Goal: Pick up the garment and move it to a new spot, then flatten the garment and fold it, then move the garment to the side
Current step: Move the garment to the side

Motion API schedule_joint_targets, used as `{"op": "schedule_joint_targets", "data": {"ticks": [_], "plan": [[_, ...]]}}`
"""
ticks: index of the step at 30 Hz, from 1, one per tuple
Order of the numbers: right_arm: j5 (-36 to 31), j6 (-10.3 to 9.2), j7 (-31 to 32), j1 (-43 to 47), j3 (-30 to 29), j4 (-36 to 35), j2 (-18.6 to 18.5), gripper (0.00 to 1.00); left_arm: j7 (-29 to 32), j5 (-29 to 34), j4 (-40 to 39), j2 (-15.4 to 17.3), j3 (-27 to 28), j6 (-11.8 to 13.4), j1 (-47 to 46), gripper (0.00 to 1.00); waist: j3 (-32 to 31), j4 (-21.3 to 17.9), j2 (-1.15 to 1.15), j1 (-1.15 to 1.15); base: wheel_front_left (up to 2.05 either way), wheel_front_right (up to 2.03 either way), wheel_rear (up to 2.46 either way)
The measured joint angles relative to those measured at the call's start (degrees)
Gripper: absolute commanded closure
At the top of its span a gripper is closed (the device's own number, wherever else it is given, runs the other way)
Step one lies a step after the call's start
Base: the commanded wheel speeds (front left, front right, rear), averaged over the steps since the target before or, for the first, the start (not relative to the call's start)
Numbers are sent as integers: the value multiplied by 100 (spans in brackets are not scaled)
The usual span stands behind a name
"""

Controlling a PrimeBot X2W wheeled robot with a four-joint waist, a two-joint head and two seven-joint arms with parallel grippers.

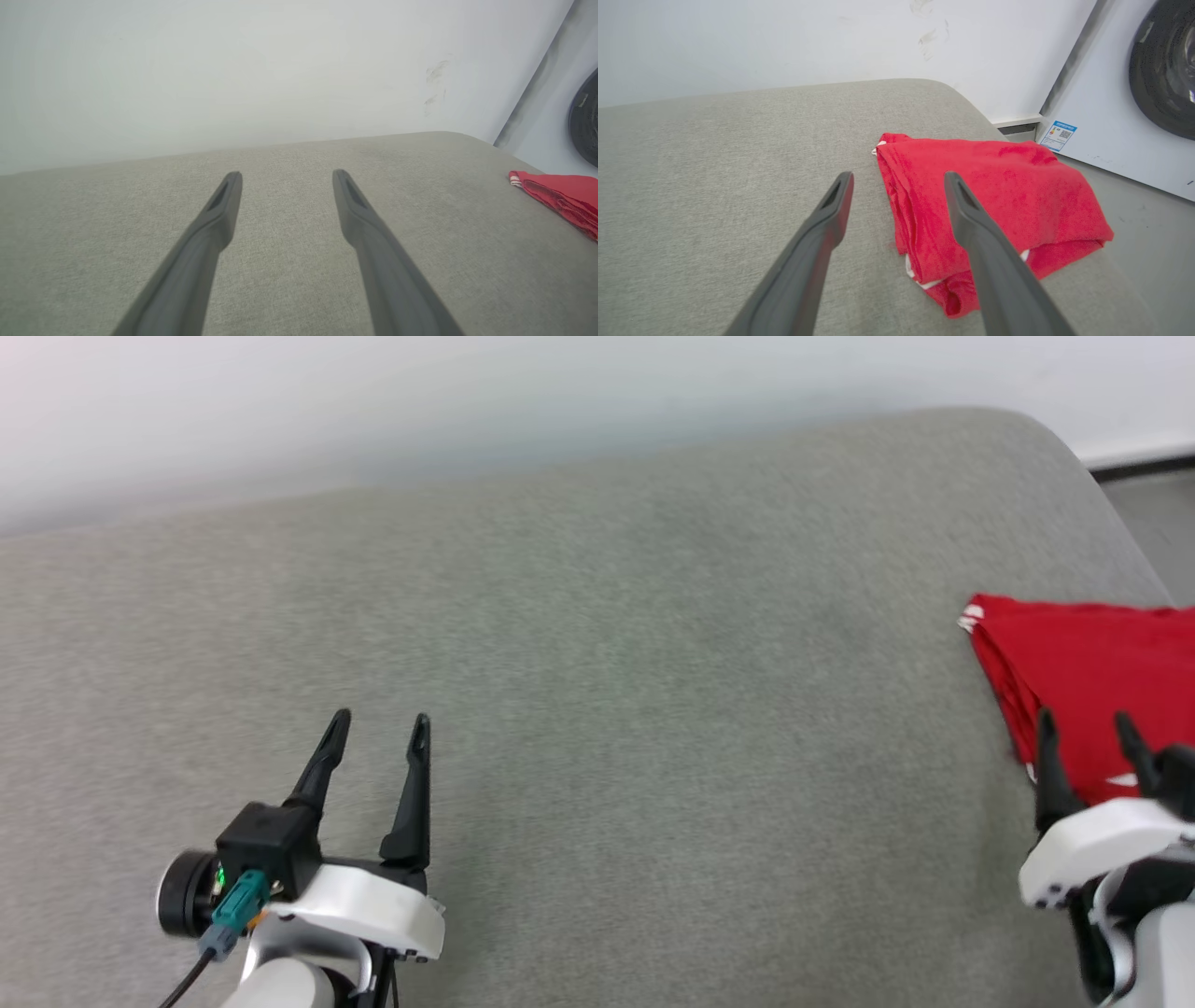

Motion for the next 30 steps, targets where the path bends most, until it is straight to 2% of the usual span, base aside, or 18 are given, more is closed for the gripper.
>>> {"op": "schedule_joint_targets", "data": {"ticks": [6,15,22,30], "plan": [[430,0,66,644,524,-644,185,0,-118,-166,278,-172,131,-3,310,0,-375,465,0,0,0,0,0],[734,0,235,1237,994,-1704,226,0,-183,-164,546,-189,333,-111,633,0,-912,1003,0,-1,0,0,0],[824,0,415,1699,1216,-2366,227,0,-191,-87,642,-212,409,-168,862,0,-1194,1071,0,-1,0,0,0],[862,0,578,1972,1340,-2714,227,0,-192,99,668,-285,470,-207,940,0,-1290,1023,0,0,0,0,0]]}}
